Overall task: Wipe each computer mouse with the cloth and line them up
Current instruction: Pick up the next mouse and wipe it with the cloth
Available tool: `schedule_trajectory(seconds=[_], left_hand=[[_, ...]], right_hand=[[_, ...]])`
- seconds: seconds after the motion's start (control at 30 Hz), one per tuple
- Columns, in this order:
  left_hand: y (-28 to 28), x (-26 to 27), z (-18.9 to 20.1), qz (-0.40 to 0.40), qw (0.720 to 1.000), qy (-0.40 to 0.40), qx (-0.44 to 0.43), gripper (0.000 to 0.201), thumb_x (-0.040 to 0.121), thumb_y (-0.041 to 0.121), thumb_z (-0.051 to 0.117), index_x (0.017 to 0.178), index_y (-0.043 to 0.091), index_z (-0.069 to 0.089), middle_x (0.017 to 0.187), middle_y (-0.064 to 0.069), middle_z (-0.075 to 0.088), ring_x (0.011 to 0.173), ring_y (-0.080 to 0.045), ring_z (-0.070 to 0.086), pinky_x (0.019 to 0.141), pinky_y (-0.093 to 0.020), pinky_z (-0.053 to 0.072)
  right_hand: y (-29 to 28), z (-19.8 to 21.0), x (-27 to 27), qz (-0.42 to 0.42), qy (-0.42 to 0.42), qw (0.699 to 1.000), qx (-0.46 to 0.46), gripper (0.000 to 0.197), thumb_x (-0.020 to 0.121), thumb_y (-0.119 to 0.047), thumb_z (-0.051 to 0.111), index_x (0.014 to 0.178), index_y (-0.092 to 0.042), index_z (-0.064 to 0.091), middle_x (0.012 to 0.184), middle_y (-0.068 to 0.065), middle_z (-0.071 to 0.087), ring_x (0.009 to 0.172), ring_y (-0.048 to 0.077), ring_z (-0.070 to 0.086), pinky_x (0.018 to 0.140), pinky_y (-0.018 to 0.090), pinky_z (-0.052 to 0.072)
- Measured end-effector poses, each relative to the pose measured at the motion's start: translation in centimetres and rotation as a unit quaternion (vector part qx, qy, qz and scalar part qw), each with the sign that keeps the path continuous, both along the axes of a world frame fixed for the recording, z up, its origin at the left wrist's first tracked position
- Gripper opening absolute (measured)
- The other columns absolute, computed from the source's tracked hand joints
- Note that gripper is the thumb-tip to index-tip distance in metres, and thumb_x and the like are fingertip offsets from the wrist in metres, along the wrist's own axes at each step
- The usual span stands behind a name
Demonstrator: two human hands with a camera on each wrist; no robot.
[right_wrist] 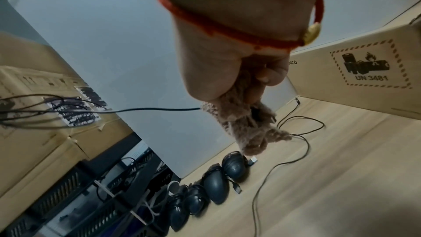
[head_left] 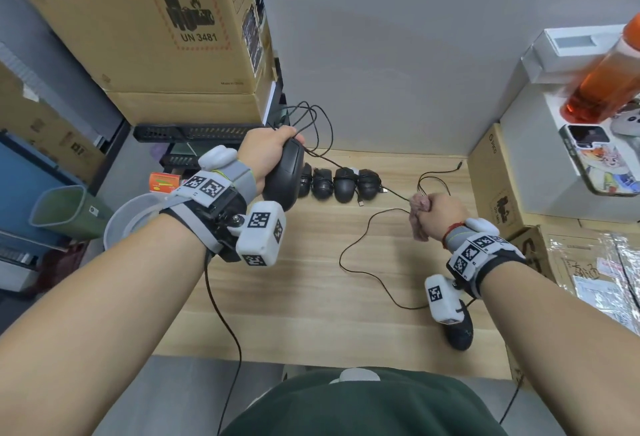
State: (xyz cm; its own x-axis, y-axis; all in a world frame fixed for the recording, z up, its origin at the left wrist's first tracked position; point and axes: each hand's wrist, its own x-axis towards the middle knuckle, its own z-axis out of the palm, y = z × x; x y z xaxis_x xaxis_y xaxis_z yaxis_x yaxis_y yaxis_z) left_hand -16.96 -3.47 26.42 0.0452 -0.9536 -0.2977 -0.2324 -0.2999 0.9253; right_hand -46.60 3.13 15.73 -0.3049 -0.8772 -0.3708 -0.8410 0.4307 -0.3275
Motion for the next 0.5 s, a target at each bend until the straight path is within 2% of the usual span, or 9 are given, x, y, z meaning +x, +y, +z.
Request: schedule_trajectory(seconds=[0.03, 0.1, 0.17, 0.23, 0.3, 0.33, 0.43, 0.5], left_hand=[[-0.2, -0.1, -0.2, -0.014, 0.999, -0.049, -0.013, 0.030, 0.088, 0.027, 0.063, 0.060, 0.023, 0.073, 0.072, -0.007, 0.070, 0.071, -0.025, 0.065, 0.069, -0.033, 0.050], [-0.2, -0.5, -0.3, -0.060, 0.984, -0.164, -0.036, 0.044, 0.089, 0.030, 0.064, 0.046, 0.020, 0.065, 0.054, 0.006, 0.060, 0.063, -0.018, 0.054, 0.061, -0.030, 0.041], [-0.2, -0.9, -0.7, -0.110, 0.962, -0.247, -0.042, 0.043, 0.090, 0.035, 0.065, 0.053, 0.013, 0.066, 0.052, 0.002, 0.055, 0.060, -0.018, 0.048, 0.057, -0.029, 0.035], [0.2, -1.6, -1.1, -0.151, 0.945, -0.289, -0.037, 0.035, 0.090, 0.038, 0.064, 0.073, 0.010, 0.077, 0.056, -0.002, 0.055, 0.056, -0.016, 0.047, 0.053, -0.027, 0.034], [0.7, -2.4, -1.6, -0.163, 0.939, -0.300, -0.039, 0.034, 0.091, 0.037, 0.065, 0.080, 0.009, 0.080, 0.049, 0.001, 0.045, 0.048, -0.014, 0.039, 0.045, -0.022, 0.028], [0.8, -2.8, -2.0, -0.160, 0.942, -0.292, -0.040, 0.035, 0.090, 0.037, 0.066, 0.080, 0.006, 0.079, 0.048, 0.002, 0.042, 0.048, -0.014, 0.036, 0.046, -0.023, 0.028], [1.0, -3.7, -2.6, -0.151, 0.956, -0.249, -0.021, 0.039, 0.087, 0.037, 0.068, 0.084, -0.001, 0.077, 0.054, -0.004, 0.046, 0.053, -0.017, 0.038, 0.053, -0.030, 0.031], [1.1, -3.9, -2.7, -0.142, 0.969, -0.200, 0.001, 0.041, 0.089, 0.038, 0.066, 0.080, 0.000, 0.076, 0.063, -0.010, 0.053, 0.056, -0.018, 0.043, 0.057, -0.028, 0.035]], right_hand=[[-0.4, 0.4, 0.1, -0.007, -0.005, 1.000, -0.007, 0.007, 0.080, -0.008, 0.054, 0.078, -0.011, 0.061, 0.071, 0.005, 0.062, 0.069, 0.027, 0.060, 0.059, 0.026, 0.042], [-1.0, 1.2, 0.2, -0.024, -0.026, 0.998, -0.045, 0.011, 0.082, -0.012, 0.054, 0.075, -0.013, 0.062, 0.069, 0.005, 0.064, 0.069, 0.027, 0.062, 0.060, 0.028, 0.046], [-1.6, 2.4, 0.8, -0.038, -0.037, 0.994, -0.096, 0.018, 0.087, -0.021, 0.054, 0.074, -0.015, 0.065, 0.068, 0.004, 0.066, 0.069, 0.028, 0.062, 0.060, 0.028, 0.043], [-2.3, 3.6, 1.8, -0.032, -0.060, 0.987, -0.143, 0.024, 0.086, -0.029, 0.056, 0.067, -0.016, 0.062, 0.061, 0.000, 0.063, 0.068, 0.027, 0.063, 0.059, 0.028, 0.040], [-2.8, 5.0, 3.4, -0.013, -0.091, 0.978, -0.186, 0.026, 0.084, -0.031, 0.061, 0.062, -0.018, 0.058, 0.055, -0.005, 0.057, 0.067, 0.026, 0.059, 0.060, 0.027, 0.036], [-3.0, 5.9, 4.3, -0.001, -0.097, 0.974, -0.204, 0.026, 0.083, -0.031, 0.064, 0.062, -0.019, 0.056, 0.054, -0.006, 0.055, 0.067, 0.025, 0.057, 0.062, 0.026, 0.034], [-3.2, 7.6, 6.5, 0.053, -0.112, 0.962, -0.245, 0.014, 0.083, -0.033, 0.069, 0.073, -0.023, 0.066, 0.064, -0.002, 0.062, 0.072, 0.023, 0.058, 0.065, 0.026, 0.038], [-3.1, 8.2, 7.6, 0.092, -0.132, 0.953, -0.257, 0.011, 0.081, -0.033, 0.071, 0.082, -0.022, 0.072, 0.070, 0.001, 0.068, 0.077, 0.024, 0.064, 0.068, 0.030, 0.047]])
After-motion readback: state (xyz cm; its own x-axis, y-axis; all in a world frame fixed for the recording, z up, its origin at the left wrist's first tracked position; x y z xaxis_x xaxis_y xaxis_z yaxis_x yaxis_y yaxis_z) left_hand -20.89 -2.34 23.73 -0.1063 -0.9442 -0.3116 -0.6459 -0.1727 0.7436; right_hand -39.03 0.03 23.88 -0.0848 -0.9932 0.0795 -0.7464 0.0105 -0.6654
